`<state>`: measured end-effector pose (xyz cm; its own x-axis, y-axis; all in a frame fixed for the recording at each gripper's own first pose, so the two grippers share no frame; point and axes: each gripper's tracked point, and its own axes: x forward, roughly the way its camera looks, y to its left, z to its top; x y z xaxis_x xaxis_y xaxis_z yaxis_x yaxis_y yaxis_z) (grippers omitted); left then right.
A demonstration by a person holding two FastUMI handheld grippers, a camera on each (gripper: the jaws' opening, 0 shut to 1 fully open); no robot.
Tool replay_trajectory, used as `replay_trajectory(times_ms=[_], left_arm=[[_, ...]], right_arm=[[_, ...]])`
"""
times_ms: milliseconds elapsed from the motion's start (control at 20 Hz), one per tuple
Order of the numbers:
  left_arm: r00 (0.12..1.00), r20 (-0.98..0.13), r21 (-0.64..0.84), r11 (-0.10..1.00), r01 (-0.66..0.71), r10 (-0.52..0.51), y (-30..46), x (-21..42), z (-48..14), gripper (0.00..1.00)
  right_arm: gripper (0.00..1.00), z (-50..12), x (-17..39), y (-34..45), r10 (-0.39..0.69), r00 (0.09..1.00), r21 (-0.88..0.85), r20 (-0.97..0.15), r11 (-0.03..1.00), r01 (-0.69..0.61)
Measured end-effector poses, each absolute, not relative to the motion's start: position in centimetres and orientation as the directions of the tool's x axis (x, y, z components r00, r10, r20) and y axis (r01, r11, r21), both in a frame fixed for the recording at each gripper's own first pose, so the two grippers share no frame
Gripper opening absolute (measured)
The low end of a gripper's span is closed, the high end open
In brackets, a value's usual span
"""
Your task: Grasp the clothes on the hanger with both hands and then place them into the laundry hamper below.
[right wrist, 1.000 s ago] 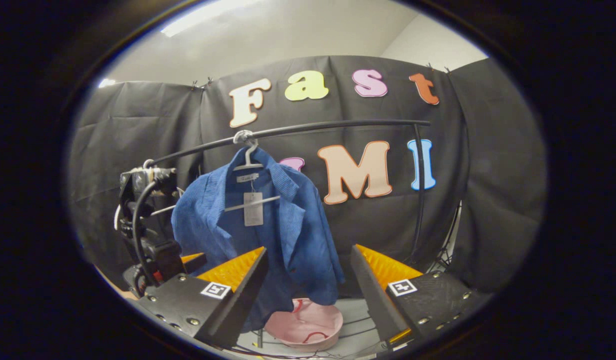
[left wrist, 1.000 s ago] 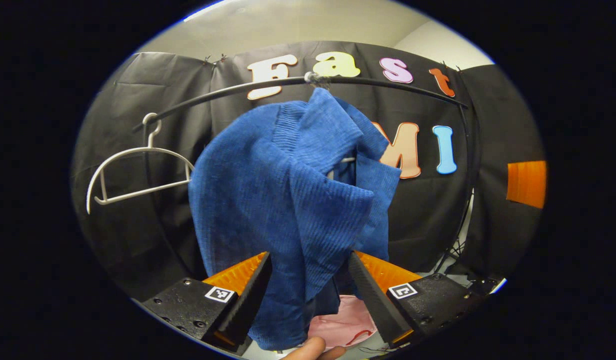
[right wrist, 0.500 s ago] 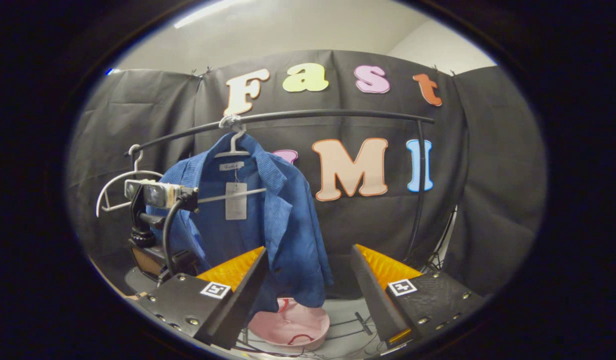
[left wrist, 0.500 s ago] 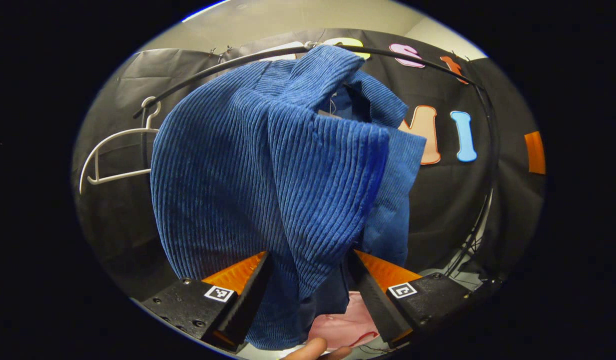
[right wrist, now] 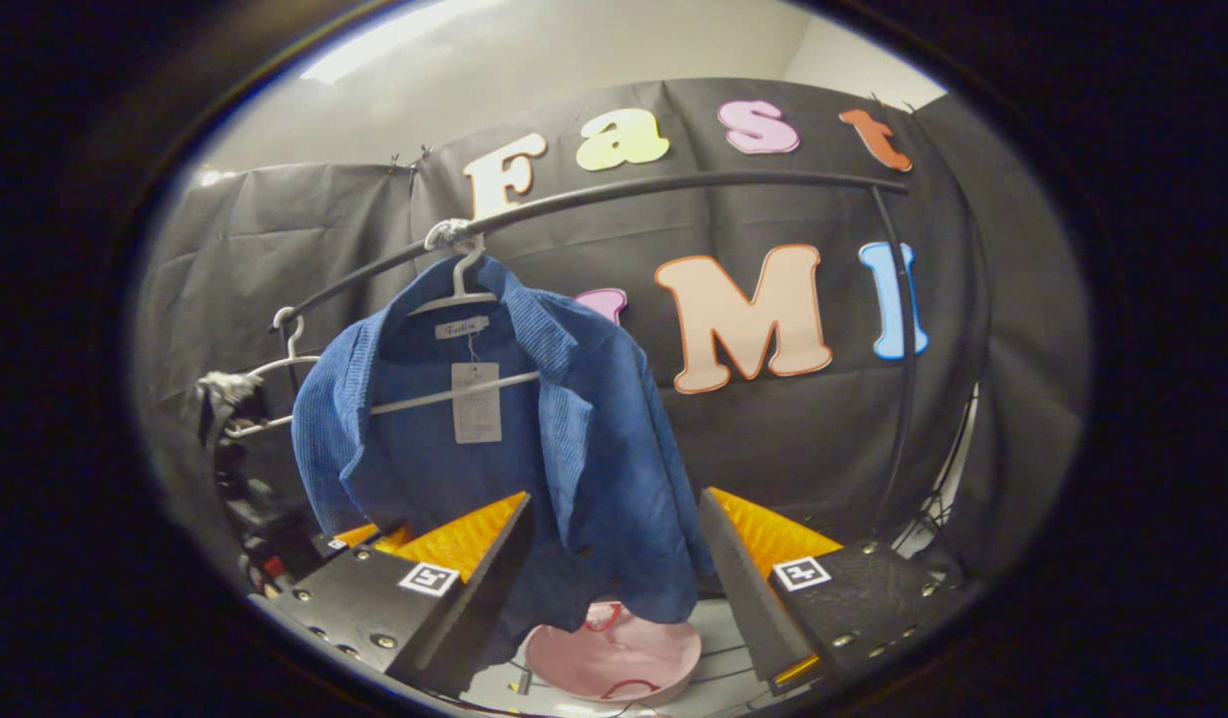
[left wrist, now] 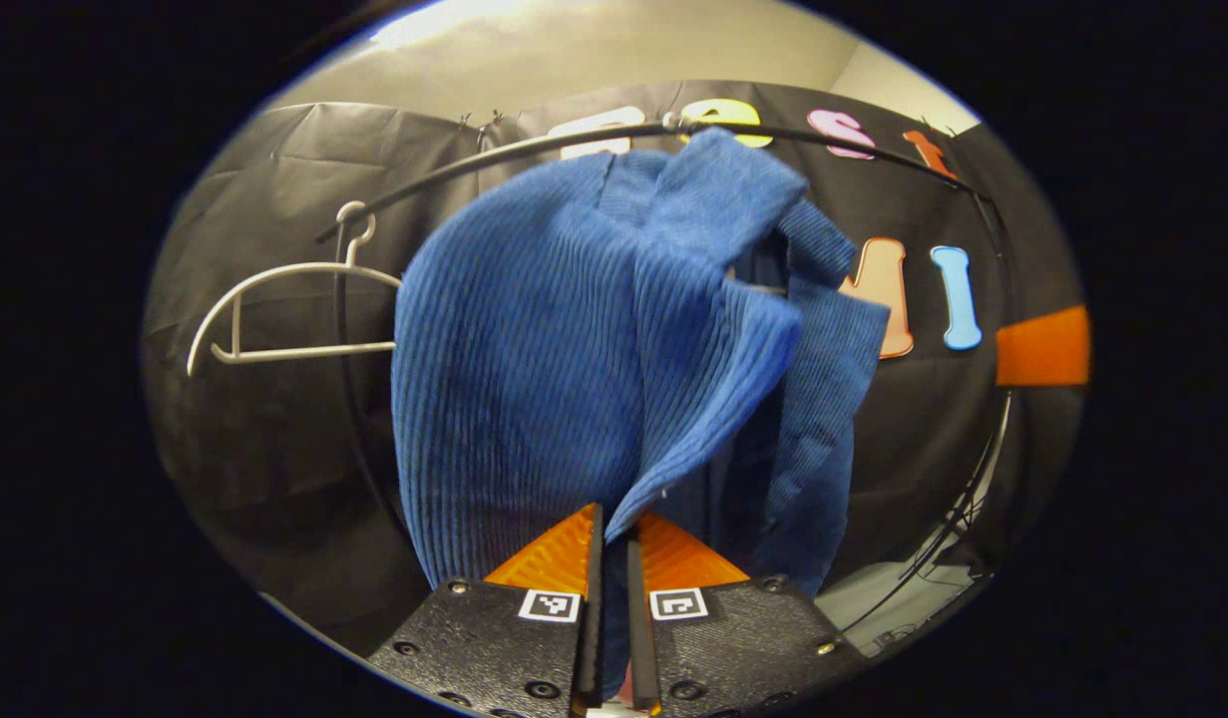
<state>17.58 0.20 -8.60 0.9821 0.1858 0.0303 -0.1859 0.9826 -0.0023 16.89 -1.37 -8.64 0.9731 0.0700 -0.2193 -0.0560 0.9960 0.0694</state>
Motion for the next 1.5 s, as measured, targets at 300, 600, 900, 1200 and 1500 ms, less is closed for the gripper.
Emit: replay_trajectory(times_ms=[300,600,900,1200,1500], left_arm=[[0.966,-0.016,-0.001,0.967,-0.257,0.257,0.8,18.3,-9.4,0.04],[0.978,-0.017,0.029,0.978,-0.208,0.208,-0.4,20.4,-9.3,0.39],[0.988,-0.044,0.034,0.989,-0.144,0.145,-0.5,16.9,-8.6,0.01],[0.986,-0.068,-0.056,0.986,-0.154,0.151,0.9,18.0,-8.1,0.01],[0.988,-0.042,-0.034,0.988,-0.153,0.151,2.2,17.8,-7.0,0.01]], right_arm=[[0.99,-9.7,18.8,0.3,0.171,0.957,0.055,-0.235,0.985,-0.162],[0.99,-11.8,20.0,0.3,0.192,0.944,0.059,-0.268,0.981,-0.183],[0.99,-12.5,23.5,2.9,0.219,0.943,0.077,-0.251,0.975,-0.206],[0.99,-13.5,27.3,4.6,0.21,0.945,0.062,-0.249,0.978,-0.201],[0.99,-14.5,30.7,5.6,0.173,0.958,0.004,-0.229,0.984,-0.176]])
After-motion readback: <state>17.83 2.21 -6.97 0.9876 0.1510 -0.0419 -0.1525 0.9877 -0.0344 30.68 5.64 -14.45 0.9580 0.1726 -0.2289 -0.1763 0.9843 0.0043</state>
